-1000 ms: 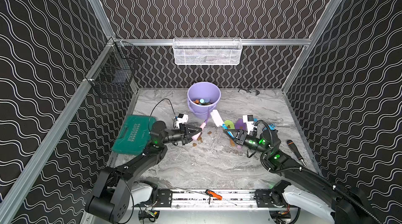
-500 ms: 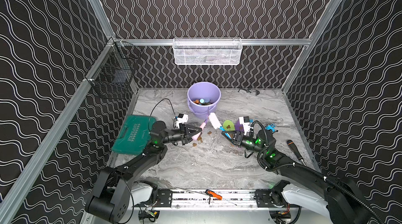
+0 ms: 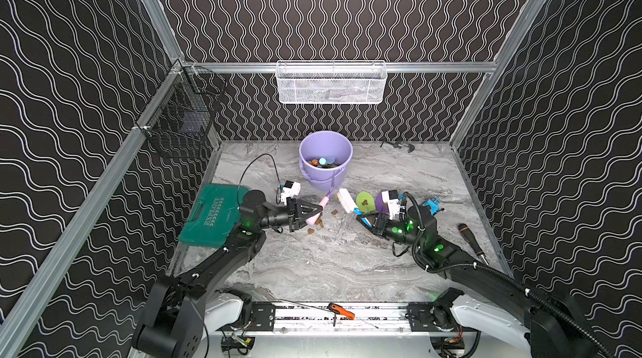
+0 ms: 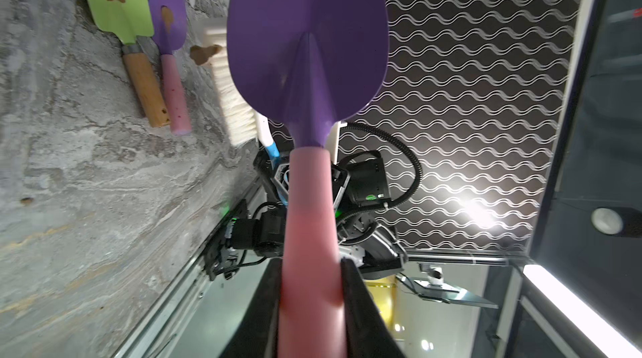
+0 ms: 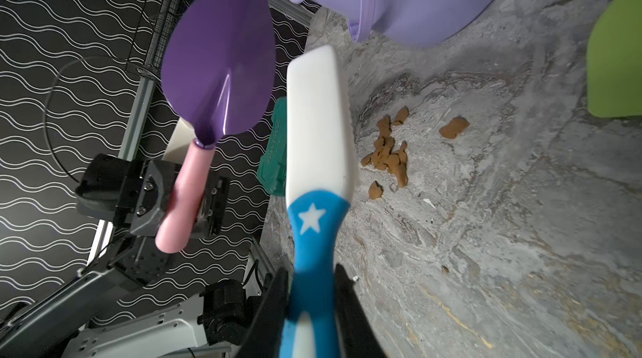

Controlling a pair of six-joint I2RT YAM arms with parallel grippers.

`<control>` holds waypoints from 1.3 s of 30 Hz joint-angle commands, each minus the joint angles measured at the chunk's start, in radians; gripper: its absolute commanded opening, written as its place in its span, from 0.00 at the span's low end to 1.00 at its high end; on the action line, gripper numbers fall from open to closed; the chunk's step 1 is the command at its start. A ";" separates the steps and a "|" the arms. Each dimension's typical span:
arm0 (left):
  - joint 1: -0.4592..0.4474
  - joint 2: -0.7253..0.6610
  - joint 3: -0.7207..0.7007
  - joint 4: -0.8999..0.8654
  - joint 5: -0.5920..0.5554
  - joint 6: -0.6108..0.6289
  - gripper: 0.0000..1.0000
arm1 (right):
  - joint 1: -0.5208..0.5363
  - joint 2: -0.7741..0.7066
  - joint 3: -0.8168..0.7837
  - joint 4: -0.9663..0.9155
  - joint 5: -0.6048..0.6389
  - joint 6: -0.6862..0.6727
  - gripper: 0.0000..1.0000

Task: Brush the soil off the hand trowel and place it into the bucket
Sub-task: Brush off the soil from the hand trowel.

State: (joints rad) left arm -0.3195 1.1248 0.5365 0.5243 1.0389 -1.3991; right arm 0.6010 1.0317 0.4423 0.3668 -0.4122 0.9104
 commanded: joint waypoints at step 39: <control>-0.383 0.113 0.502 -1.523 -1.035 1.027 0.00 | 0.156 0.059 0.358 -0.459 0.160 -0.282 0.00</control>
State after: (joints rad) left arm -0.6338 1.2160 1.0016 -0.8734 0.2375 -0.4072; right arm 0.7357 1.0561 0.7670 0.0635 -0.2989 0.7029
